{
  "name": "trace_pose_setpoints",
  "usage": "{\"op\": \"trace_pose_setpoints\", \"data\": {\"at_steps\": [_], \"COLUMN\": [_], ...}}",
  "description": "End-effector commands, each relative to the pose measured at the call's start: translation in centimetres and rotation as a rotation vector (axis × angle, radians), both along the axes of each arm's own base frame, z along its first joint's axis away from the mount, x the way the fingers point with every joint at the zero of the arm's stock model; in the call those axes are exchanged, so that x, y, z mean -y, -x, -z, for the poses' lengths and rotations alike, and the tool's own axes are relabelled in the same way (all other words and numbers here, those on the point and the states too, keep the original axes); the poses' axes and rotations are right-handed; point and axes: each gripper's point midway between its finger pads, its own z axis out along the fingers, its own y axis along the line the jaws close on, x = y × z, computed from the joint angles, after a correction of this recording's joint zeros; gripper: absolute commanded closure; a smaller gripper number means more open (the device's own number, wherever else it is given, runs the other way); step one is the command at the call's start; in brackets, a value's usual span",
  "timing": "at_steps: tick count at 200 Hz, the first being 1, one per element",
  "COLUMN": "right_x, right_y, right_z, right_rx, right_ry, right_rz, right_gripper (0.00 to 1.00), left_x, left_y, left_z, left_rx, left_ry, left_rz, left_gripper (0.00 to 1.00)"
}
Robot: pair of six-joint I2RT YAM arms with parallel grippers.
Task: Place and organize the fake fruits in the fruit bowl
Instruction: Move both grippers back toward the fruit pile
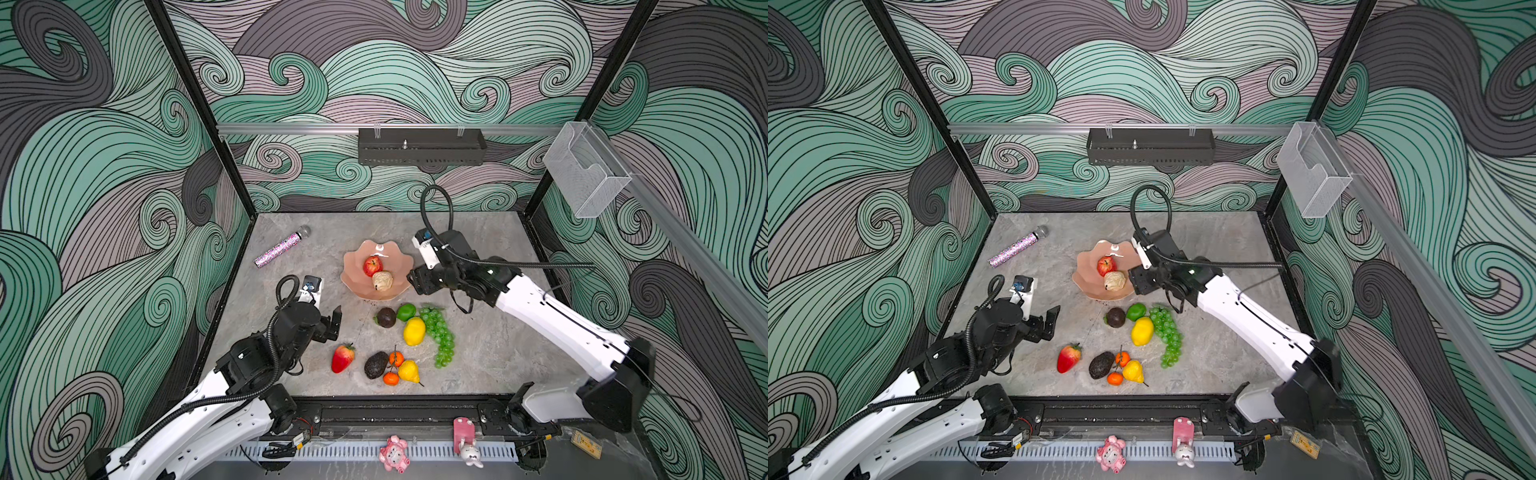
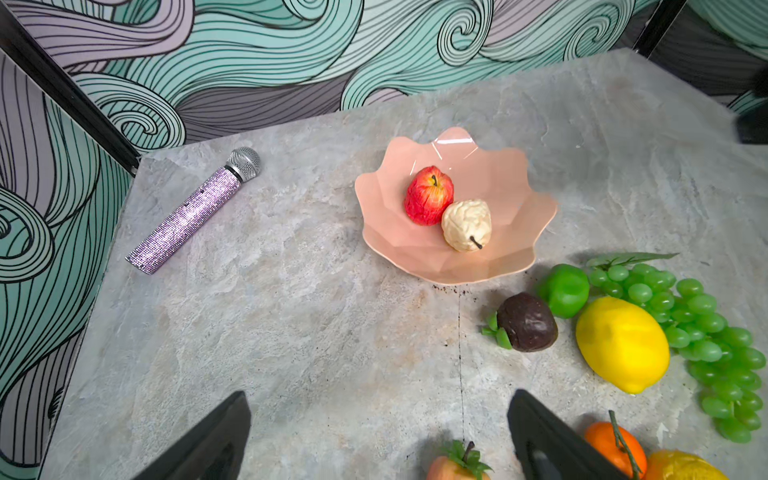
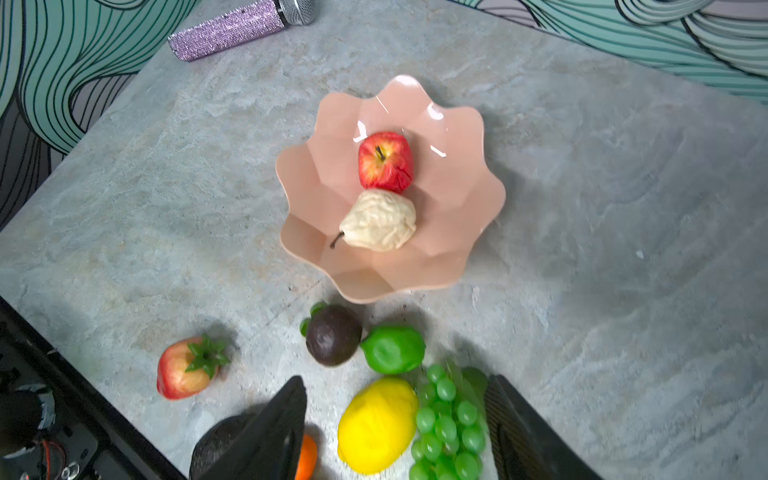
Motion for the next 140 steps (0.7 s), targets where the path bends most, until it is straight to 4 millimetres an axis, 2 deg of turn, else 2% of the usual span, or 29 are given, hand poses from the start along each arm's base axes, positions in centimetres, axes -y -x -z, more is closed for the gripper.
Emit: {"op": "trace_pose_setpoints", "data": {"at_steps": [1, 42, 53, 80, 107, 118, 140], "right_x": [2.0, 5.2, 5.7, 6.5, 6.4, 6.5, 6.3], "right_y": [1.4, 5.1, 6.0, 7.4, 8.0, 8.2, 7.7], "right_z": [1.0, 5.9, 7.3, 9.5, 10.4, 10.7, 9.9], "right_rx": [0.010, -0.070, -0.097, -0.141, -0.163, -0.168, -0.138], "right_ry": [-0.066, -0.148, -0.164, -0.223, -0.293, -0.294, -0.323], "right_rz": [0.088, 0.191, 0.209, 0.249, 0.267, 0.271, 0.266], "right_gripper": [0.29, 0.29, 0.29, 0.28, 0.28, 0.28, 0.25], "left_x": [0.9, 4.7, 5.0, 4.7, 4.1, 4.2, 4.2], "left_y": [0.2, 1.5, 2.4, 4.9, 7.4, 7.5, 7.4], "left_z": [0.9, 6.2, 7.6, 9.5, 11.9, 12.0, 12.3], "left_rx": [-0.107, -0.425, -0.519, -0.741, -0.897, -0.892, -0.896], "left_ry": [0.019, 0.000, -0.020, -0.045, -0.076, -0.086, -0.073], "left_rz": [-0.004, 0.073, 0.073, 0.010, -0.047, -0.054, -0.078], "left_gripper": [0.01, 0.01, 0.01, 0.01, 0.01, 0.01, 0.01]}}
